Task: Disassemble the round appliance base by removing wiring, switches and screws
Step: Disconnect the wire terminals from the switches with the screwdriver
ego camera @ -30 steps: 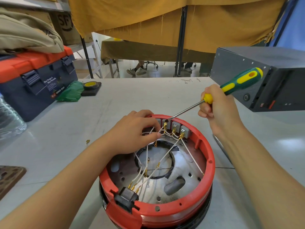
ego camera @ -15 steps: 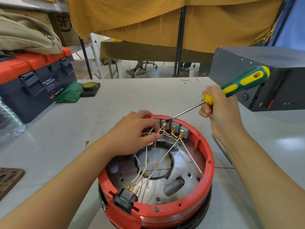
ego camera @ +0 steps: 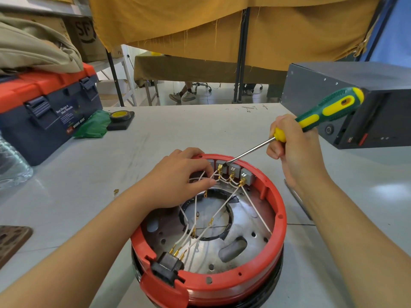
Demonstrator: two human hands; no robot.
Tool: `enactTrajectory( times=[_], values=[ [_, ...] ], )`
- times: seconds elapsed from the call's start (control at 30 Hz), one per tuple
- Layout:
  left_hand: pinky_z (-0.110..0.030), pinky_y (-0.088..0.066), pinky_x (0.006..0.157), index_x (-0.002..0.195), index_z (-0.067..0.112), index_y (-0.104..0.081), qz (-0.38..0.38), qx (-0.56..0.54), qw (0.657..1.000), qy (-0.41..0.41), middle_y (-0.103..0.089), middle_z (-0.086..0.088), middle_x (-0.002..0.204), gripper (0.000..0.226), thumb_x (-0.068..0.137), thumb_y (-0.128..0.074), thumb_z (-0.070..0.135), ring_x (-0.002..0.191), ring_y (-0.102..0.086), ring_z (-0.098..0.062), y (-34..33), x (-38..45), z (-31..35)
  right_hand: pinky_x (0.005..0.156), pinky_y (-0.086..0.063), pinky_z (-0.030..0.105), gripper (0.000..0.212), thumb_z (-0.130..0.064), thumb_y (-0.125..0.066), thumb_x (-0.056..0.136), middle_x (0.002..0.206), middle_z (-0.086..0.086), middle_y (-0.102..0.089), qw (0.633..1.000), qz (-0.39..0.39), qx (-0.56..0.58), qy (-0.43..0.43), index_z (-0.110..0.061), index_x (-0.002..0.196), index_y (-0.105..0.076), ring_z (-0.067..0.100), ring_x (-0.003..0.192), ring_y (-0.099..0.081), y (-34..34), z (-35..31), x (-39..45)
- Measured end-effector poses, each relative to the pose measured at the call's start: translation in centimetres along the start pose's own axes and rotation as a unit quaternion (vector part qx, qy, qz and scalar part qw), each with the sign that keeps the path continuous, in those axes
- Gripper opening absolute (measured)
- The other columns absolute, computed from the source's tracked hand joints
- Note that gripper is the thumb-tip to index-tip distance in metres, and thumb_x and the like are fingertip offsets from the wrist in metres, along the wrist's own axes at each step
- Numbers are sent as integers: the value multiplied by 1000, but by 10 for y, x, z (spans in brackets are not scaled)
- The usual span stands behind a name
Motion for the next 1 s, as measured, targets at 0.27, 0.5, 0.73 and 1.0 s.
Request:
enactTrajectory(
  times=[0.27, 0.5, 0.73, 1.0],
  values=[
    [-40, -36, 100, 92, 39, -57, -3, -2, 1000, 2, -44, 5, 131, 16, 87, -47, 51, 111, -44, -18, 0, 0, 1, 41, -28, 20, 41, -14, -47, 80, 51, -1, -37, 996, 25, 62, -57, -22, 41, -50, 8, 38, -27, 8, 15, 2],
    [-38, -35, 102, 96, 33, -62, -7, -17, 1000, 15, -44, 5, 131, 19, 89, -51, 46, 115, -43, -17, 1, 2, 0, 40, -29, 20, 44, -10, -45, 85, 52, 1, -35, 996, 28, 67, -61, -22, 43, -49, 8, 38, -27, 10, 16, 1],
    [-22, -34, 90, 81, 32, -65, -18, -62, 997, 50, -49, 6, 122, 8, 87, -61, 36, 100, -49, -5, 7, 9, 3, 41, -30, 17, 38, -12, -46, 84, 49, 0, -35, 997, 23, 57, -46, -18, 47, -48, 8, 38, -28, 10, 14, 0],
    [-40, -40, 97, 80, 21, -68, 45, -79, 993, 79, -50, 8, 112, 13, 85, -64, 31, 97, -49, -10, 3, 8, 6, 40, -27, 18, 32, -8, -42, 89, 55, 0, -38, 993, 34, 83, -82, -12, 57, -43, 7, 37, -27, 12, 21, 1]
  ],
)
Point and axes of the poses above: each hand's wrist, its own x-axis towards the middle knuckle, its own y-axis out of the back of the hand, z = x × y, the point moved 5 cm from there along x, towards the middle knuckle
